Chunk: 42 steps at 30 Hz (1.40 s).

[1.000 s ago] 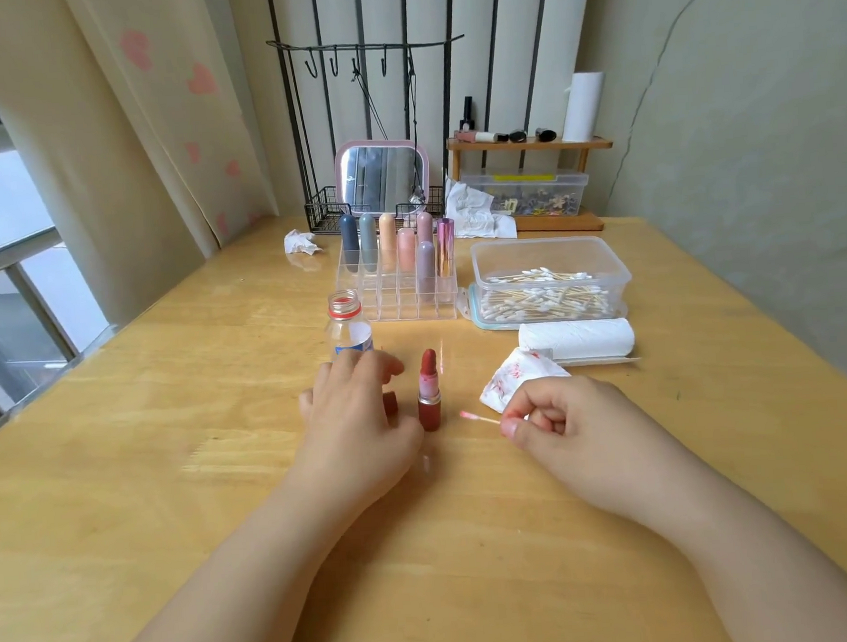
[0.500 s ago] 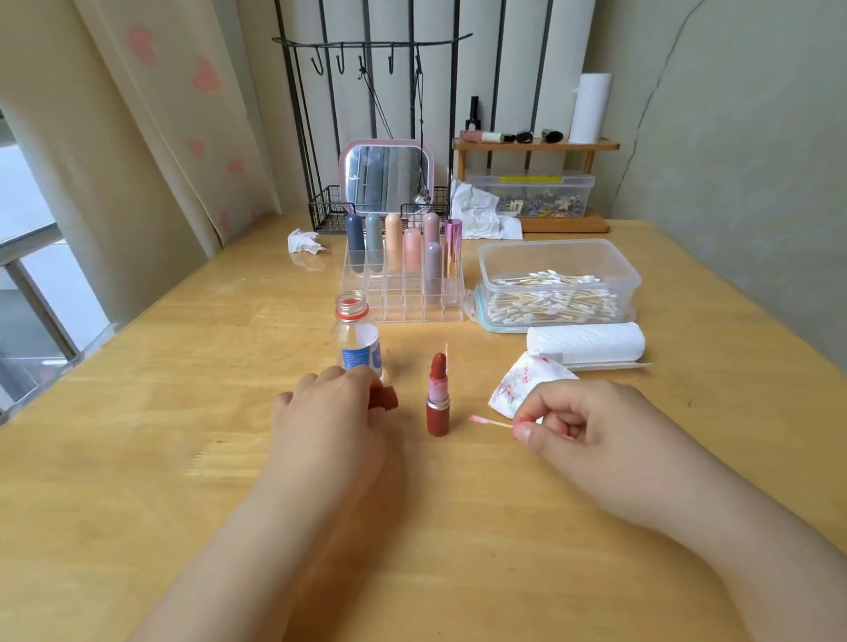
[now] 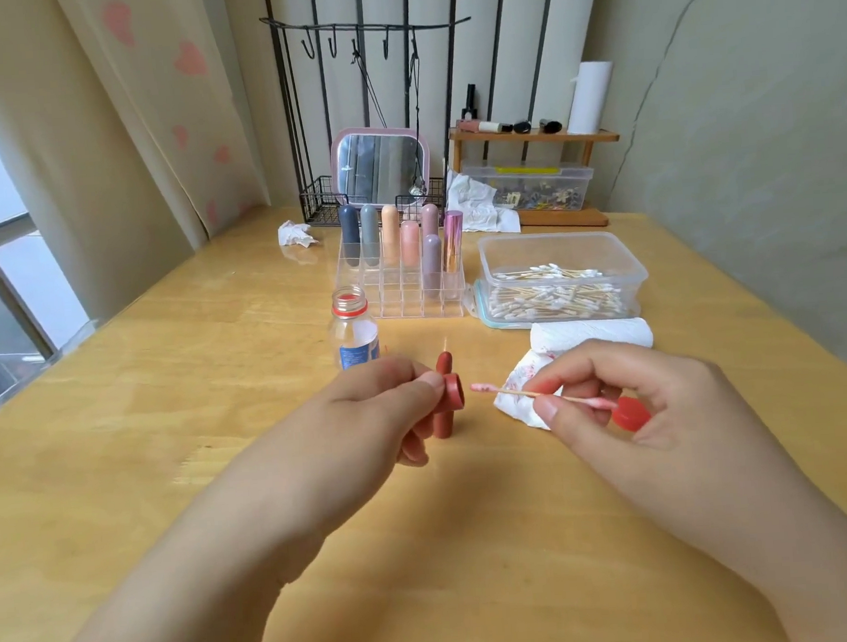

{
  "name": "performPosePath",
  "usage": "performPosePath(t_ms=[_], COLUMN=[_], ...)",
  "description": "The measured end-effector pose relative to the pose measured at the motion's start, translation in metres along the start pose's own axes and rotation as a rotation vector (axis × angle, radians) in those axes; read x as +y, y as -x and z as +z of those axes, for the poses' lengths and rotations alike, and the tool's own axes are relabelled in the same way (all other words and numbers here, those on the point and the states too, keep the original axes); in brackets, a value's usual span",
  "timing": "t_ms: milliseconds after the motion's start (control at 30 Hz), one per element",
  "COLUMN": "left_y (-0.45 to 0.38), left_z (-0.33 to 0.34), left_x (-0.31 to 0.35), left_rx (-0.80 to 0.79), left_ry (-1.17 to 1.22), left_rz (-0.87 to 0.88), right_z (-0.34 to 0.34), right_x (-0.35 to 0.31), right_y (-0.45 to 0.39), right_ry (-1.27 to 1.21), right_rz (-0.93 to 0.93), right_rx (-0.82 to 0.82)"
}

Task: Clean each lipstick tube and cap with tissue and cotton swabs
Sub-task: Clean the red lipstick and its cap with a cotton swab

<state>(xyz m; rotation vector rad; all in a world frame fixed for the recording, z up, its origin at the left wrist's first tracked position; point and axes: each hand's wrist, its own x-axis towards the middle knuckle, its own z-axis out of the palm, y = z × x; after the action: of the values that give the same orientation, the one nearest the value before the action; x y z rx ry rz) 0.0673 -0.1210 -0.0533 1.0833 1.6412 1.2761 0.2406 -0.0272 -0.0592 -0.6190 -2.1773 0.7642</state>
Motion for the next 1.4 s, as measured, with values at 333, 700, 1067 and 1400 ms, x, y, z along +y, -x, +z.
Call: performPosePath(t_ms=[333, 700, 1067, 1400], left_y=[-0.001, -0.002, -0.004, -0.006], left_z=[0.004, 0.008, 0.007, 0.007], left_x=[-0.001, -0.004, -0.004, -0.004], left_rx=[-0.086, -0.149, -0.14, -0.129], left_ry=[0.084, 0.051, 0.099, 0.114], left_rz=[-0.012, 0.017, 0.03, 0.033], right_z=[0.003, 0.003, 0.007, 0.011], right_x=[0.005, 0.004, 0.004, 0.005], right_y=[-0.001, 0.001, 0.003, 0.005], right_ry=[0.265, 0.299, 0.286, 0.439], right_rz=[-0.277, -0.396, -0.384, -0.378], right_rx=[0.071, 0.023, -0.039, -0.04])
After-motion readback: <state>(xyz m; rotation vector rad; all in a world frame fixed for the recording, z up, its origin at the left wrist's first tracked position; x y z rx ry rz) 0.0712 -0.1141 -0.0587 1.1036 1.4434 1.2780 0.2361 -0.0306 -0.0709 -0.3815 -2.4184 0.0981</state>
